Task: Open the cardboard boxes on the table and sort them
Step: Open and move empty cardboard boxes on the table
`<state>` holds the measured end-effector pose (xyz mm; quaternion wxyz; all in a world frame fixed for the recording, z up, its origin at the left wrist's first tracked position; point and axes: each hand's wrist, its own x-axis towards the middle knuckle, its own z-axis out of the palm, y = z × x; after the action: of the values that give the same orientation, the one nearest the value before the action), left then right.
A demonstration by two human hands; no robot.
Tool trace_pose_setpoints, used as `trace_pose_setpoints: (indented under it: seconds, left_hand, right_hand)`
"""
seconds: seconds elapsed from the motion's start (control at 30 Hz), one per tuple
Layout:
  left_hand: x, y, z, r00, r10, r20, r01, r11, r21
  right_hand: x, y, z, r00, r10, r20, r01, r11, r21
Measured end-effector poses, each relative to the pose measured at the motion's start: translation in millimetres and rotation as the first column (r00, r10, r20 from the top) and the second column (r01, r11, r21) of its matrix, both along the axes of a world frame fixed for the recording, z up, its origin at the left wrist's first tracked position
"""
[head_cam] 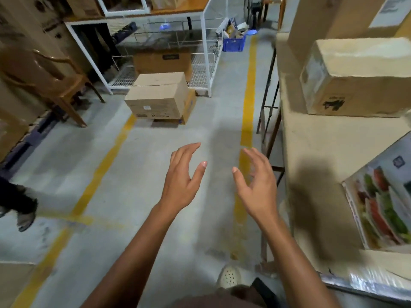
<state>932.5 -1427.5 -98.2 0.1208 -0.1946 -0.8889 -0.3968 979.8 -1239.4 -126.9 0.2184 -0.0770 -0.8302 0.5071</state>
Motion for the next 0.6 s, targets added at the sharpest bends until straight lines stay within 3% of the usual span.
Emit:
trace_pose_setpoints:
  seconds: [0.33,0.6]
  left_hand:
    - [-149.3,95.5,1.9,0.943,-0.334,-0.009,0.334,0.942,0.021]
    - [-287.4,174.6,20.1,0.793,-0.604,-0.083,0.607,0.795,0.015]
  right_hand:
    - [-86.3,58.2,11.9,0.955,-0.298,0.006,0.296,0.949,0.108]
    - [-176.7,94.0,22.6,0.821,-0.57,-0.015,0.567,0.814,0.121]
